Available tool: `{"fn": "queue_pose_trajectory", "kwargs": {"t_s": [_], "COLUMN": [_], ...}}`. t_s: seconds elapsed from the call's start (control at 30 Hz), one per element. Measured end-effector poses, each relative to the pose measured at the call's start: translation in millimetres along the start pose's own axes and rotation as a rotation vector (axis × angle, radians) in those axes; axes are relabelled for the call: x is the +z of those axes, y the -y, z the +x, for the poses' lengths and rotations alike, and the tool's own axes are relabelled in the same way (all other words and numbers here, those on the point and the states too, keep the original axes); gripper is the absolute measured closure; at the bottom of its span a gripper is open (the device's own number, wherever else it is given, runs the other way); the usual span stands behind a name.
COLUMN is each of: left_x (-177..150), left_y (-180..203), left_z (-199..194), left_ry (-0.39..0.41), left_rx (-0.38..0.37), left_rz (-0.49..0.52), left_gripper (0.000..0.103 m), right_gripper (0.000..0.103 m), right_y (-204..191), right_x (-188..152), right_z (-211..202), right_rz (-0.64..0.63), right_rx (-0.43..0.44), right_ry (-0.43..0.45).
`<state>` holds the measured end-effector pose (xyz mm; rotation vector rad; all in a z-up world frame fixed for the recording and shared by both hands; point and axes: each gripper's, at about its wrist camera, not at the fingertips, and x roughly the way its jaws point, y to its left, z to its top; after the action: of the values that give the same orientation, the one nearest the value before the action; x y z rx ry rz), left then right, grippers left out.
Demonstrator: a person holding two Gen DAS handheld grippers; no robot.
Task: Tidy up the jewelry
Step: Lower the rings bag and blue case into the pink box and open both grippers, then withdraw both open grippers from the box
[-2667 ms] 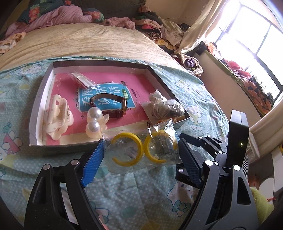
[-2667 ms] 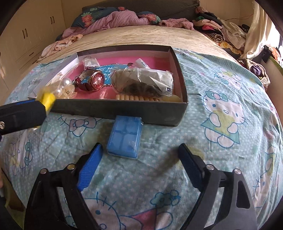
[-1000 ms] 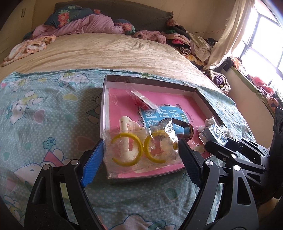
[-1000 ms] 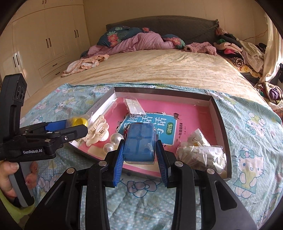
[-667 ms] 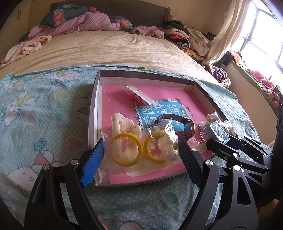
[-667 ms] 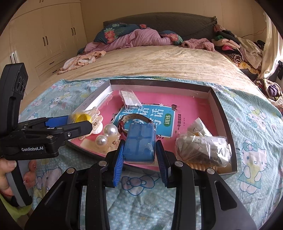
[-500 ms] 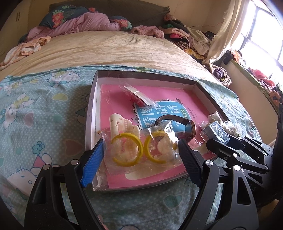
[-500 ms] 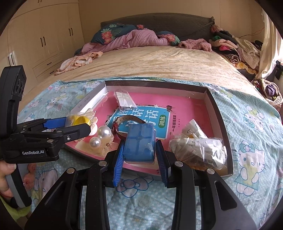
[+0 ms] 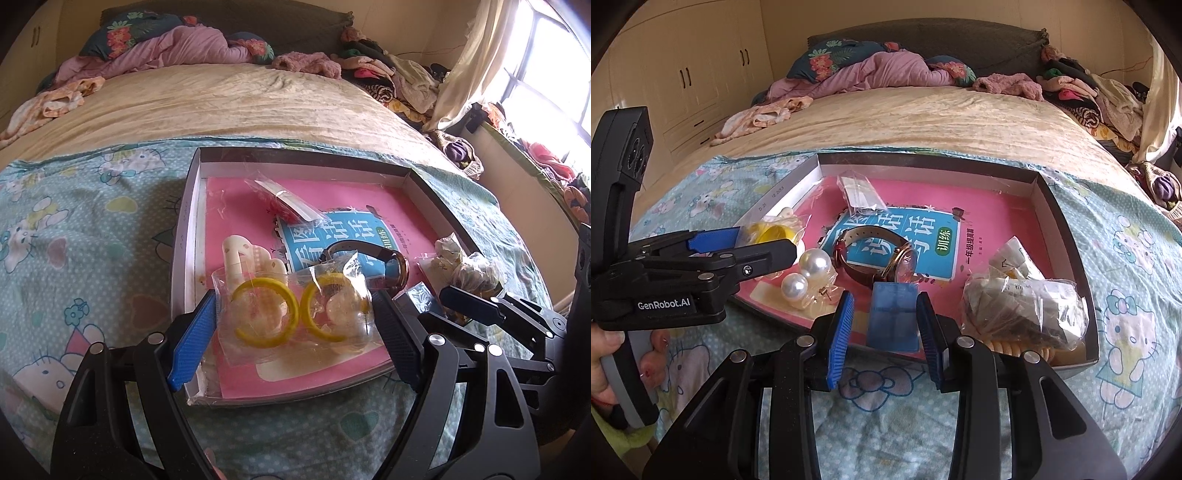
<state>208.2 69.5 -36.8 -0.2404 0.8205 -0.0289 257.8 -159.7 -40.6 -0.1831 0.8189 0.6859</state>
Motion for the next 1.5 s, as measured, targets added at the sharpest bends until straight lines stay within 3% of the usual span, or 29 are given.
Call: {"fn": "queue_pose_trajectory", "kwargs": {"t_s": [0.27,0.43,0.53,1.23,1.5], "left_x": [0,-1,-3,2,-9], "left_y": [1,3,4,20,32], "left_z": [0,1,0,-48,-79], "left_ry": [-0.002,-0.002,-0.009,0.052,0.08], "left_rx": [0.002,0.008,0.012,0.017,-0.005], "left_rz": [0.001,0.001,0.0,0.015,0.012], "left_gripper": [0.028,0.027,0.026,0.01,0.01], "right_gripper": [0.047,0.023,0.017,0.009,0.006], "right_y": [1,7,10,23,17], "right_x": [-4,-9,-13,-24,-28], "right_z": [-17,-34,-44,-104,-138], "right_rz": [0.029,0.067,0.087,0.151,0.142], "right_rx": [0.008,0.0,-0.002,-0.038,-0.05], "right_ry": [0.025,0.052,0.066,0.144,0.198]}}
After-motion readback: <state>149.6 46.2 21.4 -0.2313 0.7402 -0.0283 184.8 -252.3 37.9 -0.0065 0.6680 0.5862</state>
